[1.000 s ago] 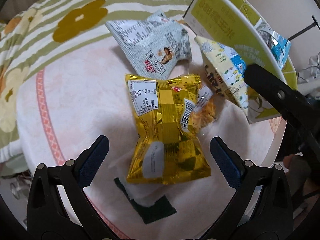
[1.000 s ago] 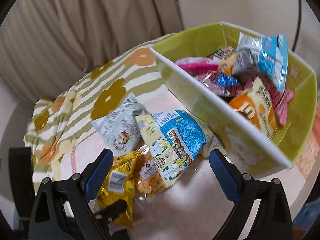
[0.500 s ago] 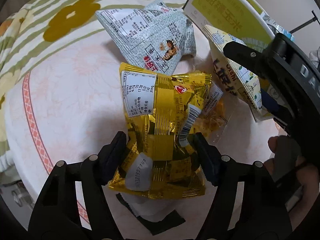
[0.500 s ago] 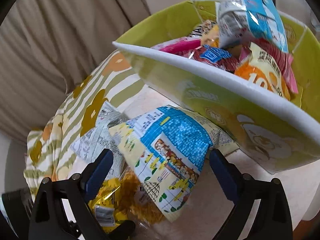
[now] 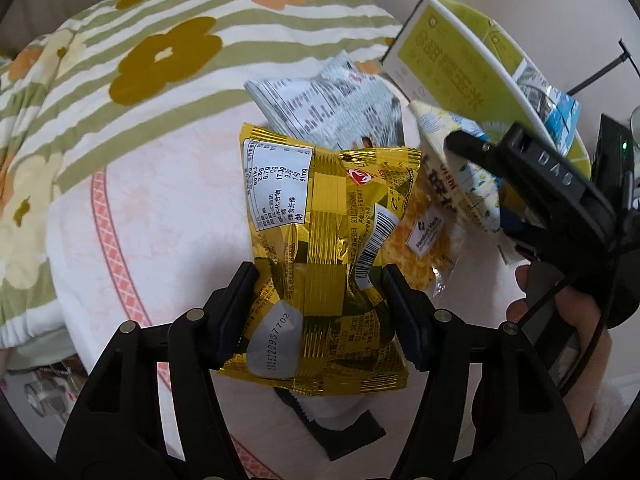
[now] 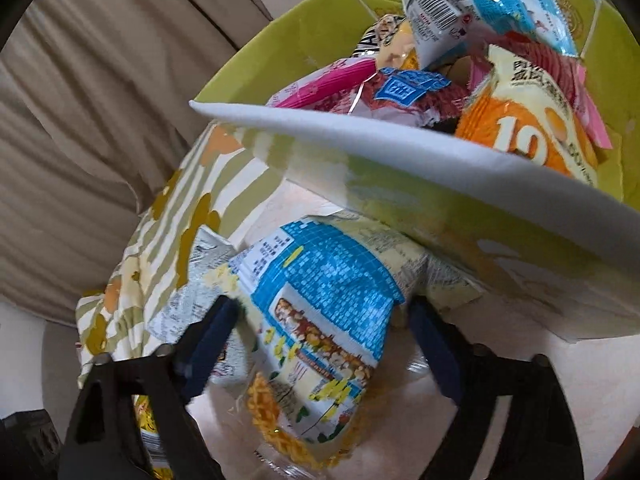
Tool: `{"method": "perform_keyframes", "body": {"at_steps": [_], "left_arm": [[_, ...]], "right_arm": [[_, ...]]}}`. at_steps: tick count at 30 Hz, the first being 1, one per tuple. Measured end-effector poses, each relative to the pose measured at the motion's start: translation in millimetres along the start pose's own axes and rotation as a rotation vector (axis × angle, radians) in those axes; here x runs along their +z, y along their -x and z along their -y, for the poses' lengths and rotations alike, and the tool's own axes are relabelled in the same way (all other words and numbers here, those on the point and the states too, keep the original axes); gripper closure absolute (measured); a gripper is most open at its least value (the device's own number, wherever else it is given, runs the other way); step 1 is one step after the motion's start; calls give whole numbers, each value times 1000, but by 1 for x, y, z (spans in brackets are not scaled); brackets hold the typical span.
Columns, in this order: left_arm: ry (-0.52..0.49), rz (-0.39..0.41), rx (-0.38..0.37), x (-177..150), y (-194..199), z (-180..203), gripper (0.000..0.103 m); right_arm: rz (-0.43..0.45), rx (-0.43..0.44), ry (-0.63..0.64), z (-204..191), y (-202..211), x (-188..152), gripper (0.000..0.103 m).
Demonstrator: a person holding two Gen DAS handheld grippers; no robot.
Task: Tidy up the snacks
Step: 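Grasp the yellow chip bag with the left gripper while the right grasps the blue corn bag, then carry both bags over the box and open both grippers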
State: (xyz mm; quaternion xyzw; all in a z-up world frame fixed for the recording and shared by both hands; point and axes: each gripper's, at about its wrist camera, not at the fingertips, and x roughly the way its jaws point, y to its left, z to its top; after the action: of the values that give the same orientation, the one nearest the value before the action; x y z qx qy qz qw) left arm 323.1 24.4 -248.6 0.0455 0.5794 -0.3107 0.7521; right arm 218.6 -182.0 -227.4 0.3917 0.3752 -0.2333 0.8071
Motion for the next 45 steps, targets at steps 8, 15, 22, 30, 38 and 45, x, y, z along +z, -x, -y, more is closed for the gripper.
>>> {"method": "perform_keyframes", "body": {"at_steps": [8,15,22,30,38,45], "left_arm": [[19,37,1,4,17,-2,43],[27,78,17,3,40,3,43],[46,137,66,10,74,8,43],[34,234,108,28,123,35,43],[23,305,134,42,146,98,43],[102,338,138,58,128,173,43]], "right_arm": [[-24,69,57,-8,6,3,63],[-9,126,106,-20,26,1,64],[-2,199,168,-37,60,3,64],[41,271,250,-50,112,19,64],[60,342,332,-35,157,60,64],[37,379,461,6,176,126,63]]}}
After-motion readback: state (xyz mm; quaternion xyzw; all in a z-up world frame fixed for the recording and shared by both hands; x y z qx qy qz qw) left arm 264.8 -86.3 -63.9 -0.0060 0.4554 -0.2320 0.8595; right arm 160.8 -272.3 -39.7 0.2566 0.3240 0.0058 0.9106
